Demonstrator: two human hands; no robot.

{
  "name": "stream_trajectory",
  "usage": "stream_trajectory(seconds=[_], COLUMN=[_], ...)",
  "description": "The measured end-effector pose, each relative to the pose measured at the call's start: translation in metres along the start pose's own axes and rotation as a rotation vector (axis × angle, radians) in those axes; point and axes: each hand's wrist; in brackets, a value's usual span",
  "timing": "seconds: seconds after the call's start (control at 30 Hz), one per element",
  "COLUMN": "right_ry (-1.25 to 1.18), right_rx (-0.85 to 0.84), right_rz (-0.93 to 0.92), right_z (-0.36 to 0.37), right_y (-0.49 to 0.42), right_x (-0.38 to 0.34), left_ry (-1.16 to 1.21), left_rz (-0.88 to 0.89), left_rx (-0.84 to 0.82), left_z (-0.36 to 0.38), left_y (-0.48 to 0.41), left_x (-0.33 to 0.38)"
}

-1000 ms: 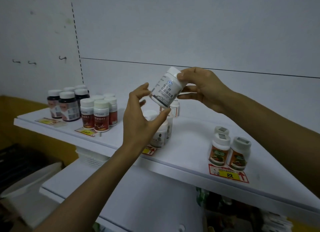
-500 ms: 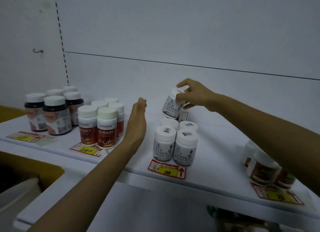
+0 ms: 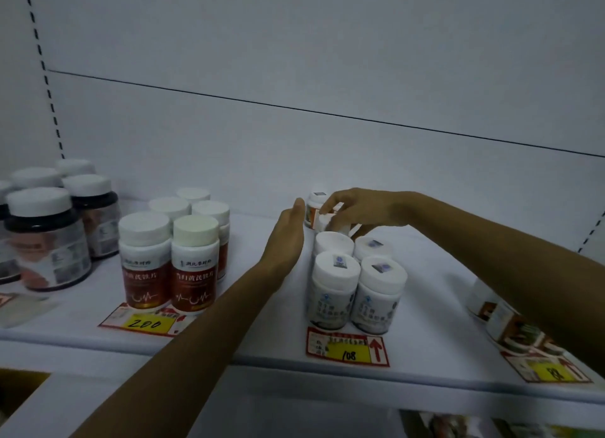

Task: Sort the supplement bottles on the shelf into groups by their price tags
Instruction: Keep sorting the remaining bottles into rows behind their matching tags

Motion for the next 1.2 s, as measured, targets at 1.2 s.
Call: stream_trajectory(seconds=[1.2], right_ry=[0.202], right_rx=[0.429], right_rz=[-0.012], right_z=[-0.026], right_y=[-0.047], right_x=[0.054], left_ry=[-0.075], left_rz=[0.285], left_rx=[0.209], left_z=[0.004], left_y=[-0.018], left_x=[-0.021])
Point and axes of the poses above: each hand's wrist, its own y-axis away from the middle knuckle, its own z-axis out of the palm, x = y × z, and after that the axes turned 12 degrees about -z, right-handed
